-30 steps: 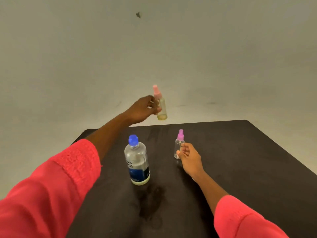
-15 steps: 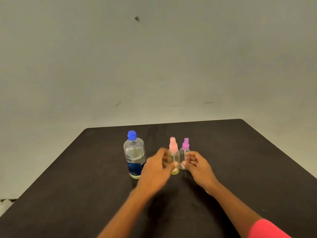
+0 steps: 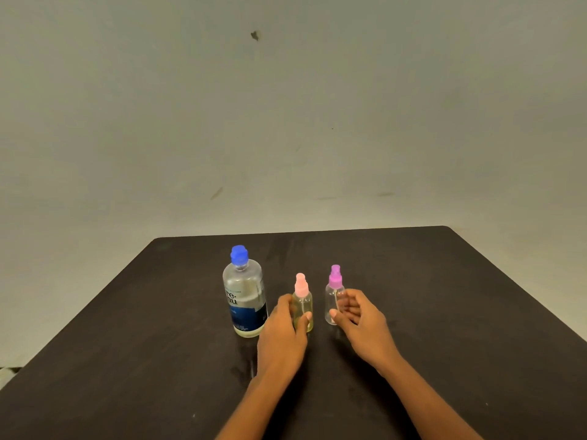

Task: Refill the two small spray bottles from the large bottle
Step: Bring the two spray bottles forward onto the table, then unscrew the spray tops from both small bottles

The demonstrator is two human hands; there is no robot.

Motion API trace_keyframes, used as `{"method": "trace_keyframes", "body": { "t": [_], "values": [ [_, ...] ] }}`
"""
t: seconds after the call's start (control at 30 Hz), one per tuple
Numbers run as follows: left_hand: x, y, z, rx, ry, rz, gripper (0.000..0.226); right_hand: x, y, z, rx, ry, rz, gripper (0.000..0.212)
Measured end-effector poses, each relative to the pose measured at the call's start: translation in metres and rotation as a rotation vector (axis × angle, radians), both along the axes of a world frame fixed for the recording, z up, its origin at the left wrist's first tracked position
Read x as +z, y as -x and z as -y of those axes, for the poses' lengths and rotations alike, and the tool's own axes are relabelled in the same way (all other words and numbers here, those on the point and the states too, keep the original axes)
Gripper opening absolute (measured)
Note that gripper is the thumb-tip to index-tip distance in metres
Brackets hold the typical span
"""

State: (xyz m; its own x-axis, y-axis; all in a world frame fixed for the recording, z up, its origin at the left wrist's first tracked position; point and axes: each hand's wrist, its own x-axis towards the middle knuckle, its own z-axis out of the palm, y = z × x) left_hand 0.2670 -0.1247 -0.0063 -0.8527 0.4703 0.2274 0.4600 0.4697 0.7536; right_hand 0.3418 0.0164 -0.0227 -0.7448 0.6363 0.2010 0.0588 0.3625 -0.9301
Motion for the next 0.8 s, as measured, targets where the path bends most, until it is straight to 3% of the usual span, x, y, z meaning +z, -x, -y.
{"method": "trace_keyframes", "body": {
  "t": [0.1,0.2,0.3,0.43,0.6,0.8],
  "values": [
    [0.002,-0.003,0.000,0.009,-0.048,0.069,0.055,-0.001,0.000,0.002,-0.016,-0.023,-0.005,0.036],
    [0.007,-0.012,0.005,0.041,-0.126,0.113,0.078,-0.001,-0.001,0.004,-0.023,-0.060,-0.046,0.055],
    [0.013,-0.030,0.016,0.058,-0.201,-0.015,0.071,0.011,0.001,0.003,-0.023,-0.087,-0.128,0.067],
    [0.021,-0.046,0.027,-0.097,-0.186,-0.180,0.060,0.032,0.004,0.000,-0.002,-0.158,-0.138,0.048],
    [0.029,-0.046,0.037,-0.202,-0.114,-0.196,0.056,0.044,-0.015,0.000,0.029,-0.186,-0.064,0.026],
    [0.027,-0.049,0.036,-0.234,-0.107,-0.133,0.072,0.049,-0.050,0.015,-0.052,-0.025,-0.171,0.026]
  ]
}}
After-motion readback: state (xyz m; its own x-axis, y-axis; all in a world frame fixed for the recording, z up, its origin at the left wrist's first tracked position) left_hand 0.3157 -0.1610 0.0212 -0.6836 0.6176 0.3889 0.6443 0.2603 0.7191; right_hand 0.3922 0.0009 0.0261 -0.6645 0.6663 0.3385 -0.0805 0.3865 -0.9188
